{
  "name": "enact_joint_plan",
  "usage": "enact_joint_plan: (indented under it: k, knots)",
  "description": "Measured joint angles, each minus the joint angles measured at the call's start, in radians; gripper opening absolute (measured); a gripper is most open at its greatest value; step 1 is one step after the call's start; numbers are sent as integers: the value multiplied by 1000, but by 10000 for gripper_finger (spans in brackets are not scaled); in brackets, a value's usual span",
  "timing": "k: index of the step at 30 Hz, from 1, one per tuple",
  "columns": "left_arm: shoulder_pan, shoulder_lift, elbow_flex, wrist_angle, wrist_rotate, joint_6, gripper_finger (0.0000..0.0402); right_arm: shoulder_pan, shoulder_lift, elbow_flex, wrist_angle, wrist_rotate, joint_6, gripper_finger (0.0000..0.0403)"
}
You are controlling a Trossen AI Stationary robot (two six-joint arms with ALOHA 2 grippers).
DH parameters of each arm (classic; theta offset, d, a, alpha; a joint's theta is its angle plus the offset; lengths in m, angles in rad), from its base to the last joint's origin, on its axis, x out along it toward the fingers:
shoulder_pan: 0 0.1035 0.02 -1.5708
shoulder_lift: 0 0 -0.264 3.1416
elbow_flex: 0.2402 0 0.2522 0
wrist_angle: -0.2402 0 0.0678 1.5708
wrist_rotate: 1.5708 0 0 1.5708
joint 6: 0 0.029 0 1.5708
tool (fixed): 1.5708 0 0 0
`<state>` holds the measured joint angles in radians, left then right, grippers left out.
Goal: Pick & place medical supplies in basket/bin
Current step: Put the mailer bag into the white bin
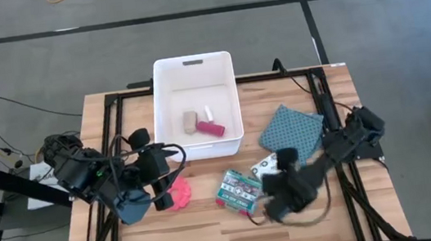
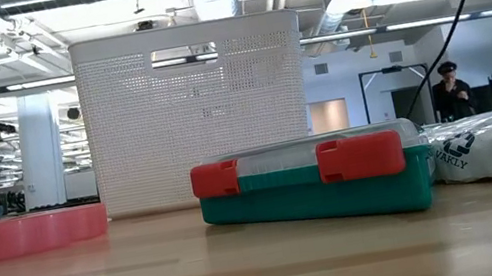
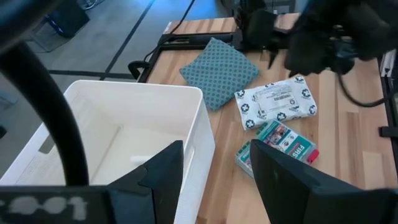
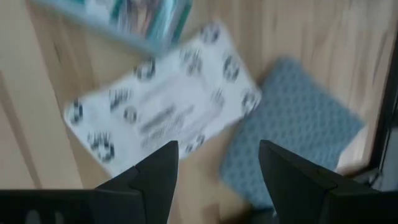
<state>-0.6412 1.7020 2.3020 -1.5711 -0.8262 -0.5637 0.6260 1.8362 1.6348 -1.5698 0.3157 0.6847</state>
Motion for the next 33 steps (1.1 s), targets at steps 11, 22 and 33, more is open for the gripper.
enact_joint_plan:
  k: [11,22,33]
  knots:
    - [0,0,0,0,-104,-52,176,247,3,-220,113,114,348,214]
    - [0,0,0,0,-140,-79,176,362,15,-280,350,212,360,214]
    - [1,0,0,0,-185,-73,176,380,204,-269,286,242,239,200]
